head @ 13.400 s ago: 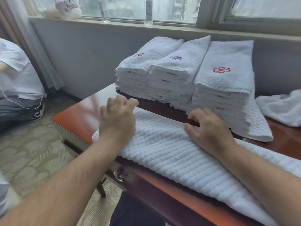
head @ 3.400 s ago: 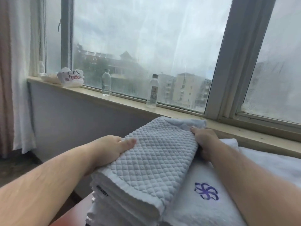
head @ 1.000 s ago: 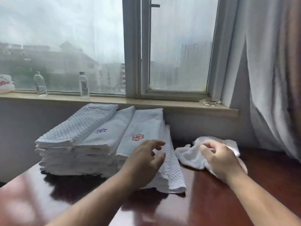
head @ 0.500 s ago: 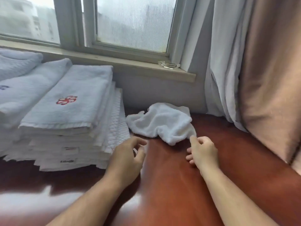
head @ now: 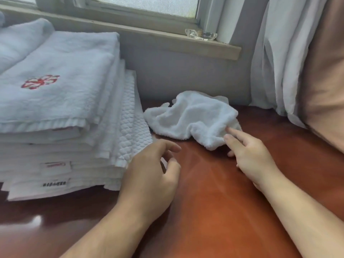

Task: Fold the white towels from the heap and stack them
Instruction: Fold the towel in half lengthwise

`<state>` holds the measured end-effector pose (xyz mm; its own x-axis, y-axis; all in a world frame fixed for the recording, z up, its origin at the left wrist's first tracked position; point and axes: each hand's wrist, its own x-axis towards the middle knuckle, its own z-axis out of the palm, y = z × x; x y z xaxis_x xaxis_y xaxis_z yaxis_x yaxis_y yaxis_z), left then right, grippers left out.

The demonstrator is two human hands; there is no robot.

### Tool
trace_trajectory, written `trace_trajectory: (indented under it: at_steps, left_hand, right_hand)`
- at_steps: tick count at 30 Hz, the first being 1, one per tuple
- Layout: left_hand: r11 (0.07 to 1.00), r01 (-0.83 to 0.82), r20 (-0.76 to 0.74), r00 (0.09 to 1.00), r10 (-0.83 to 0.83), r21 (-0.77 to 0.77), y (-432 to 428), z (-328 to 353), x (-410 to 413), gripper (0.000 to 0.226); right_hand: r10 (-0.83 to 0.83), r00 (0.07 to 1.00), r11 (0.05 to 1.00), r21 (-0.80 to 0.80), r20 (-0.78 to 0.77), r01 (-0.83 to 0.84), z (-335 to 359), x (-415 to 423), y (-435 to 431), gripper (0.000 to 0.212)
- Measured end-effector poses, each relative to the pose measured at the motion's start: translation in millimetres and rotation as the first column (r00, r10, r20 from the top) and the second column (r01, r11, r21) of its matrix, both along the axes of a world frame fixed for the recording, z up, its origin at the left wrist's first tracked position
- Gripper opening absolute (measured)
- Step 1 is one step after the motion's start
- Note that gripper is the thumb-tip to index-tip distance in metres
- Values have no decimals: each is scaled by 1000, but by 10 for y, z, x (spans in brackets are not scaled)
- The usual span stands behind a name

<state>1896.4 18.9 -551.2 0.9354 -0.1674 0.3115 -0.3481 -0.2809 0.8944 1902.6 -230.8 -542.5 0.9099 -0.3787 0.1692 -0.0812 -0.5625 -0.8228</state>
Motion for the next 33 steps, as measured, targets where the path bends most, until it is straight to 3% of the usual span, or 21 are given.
trace_trajectory:
  at_steps: [3, 5, 7, 9, 11, 15, 16, 18, 19, 20, 22, 24, 26, 28, 31, 33]
  left_hand:
    - [1000, -8, -18, 1000, 7, -28, 12, 35, -17, 24]
    - [999, 5, -22, 1000, -6, -35, 31, 54, -25, 25]
    - [999, 27, -13, 1000, -27, -41, 40, 65, -33, 30]
    - [999, 43, -6, 999, -43, -28, 51, 52, -33, 44]
    - [994, 68, 46, 996, -72, 80, 61, 41, -61, 65]
    - [972, 121, 131, 980, -149, 202, 65, 16, -83, 95]
    - [970, 103, 156, 978, -139, 219, 60, 17, -84, 90]
    - [969, 43, 237, 966, -103, 245, 46, 22, -68, 55]
    - [965, 23, 278, 956, -98, 262, 31, 40, -69, 35]
    - [964, 18, 317, 943, -105, 267, 22, 61, -75, 25]
    - [986, 53, 341, 934, -104, 155, -10, 86, -91, 28]
    - [994, 62, 204, 978, -42, -94, -17, 140, -95, 36]
    - [961, -27, 96, 994, 56, -276, 1, 157, -62, 36]
    - [944, -91, 79, 989, 122, -316, 29, 164, -41, 37]
    - [949, -98, 136, 980, 144, -301, 26, 157, -46, 32]
    - [964, -92, 156, 979, 134, -249, 24, 115, -31, 29]
  right_hand:
    - [-76, 976, 993, 103, 205, 55, 27, -32, 64, 24]
    - [-100, 943, 982, 187, 318, 41, 110, -94, 162, 12]
    - [-36, 929, 953, 293, 368, -79, 190, -201, 283, 17]
    - [57, 918, 880, 415, 393, -232, 268, -313, 355, 51]
    - [131, 879, 756, 527, 459, -387, 392, -423, 391, 70]
    - [341, 750, 473, 586, 567, -658, 582, -626, 416, 49]
    - [394, 716, 376, 610, 576, -698, 595, -662, 424, 50]
    - [466, 636, 118, 669, 615, -733, 631, -675, 459, 52]
    - [459, 636, 72, 687, 621, -723, 642, -658, 450, 52]
    - [435, 674, 136, 696, 597, -705, 645, -631, 432, 53]
    - [365, 781, 424, 656, 507, -624, 609, -588, 374, 69]
    - [328, 867, 750, 455, 374, -480, 561, -547, 330, 92]
    - [306, 925, 918, 186, 225, -349, 554, -518, 306, 107]
    - [329, 938, 943, 13, 113, -332, 566, -508, 166, 110]
    - [578, 797, 797, -87, -174, -597, 591, -554, 63, 96]
    - [581, 737, 747, -135, -345, -652, 524, -566, 98, 84]
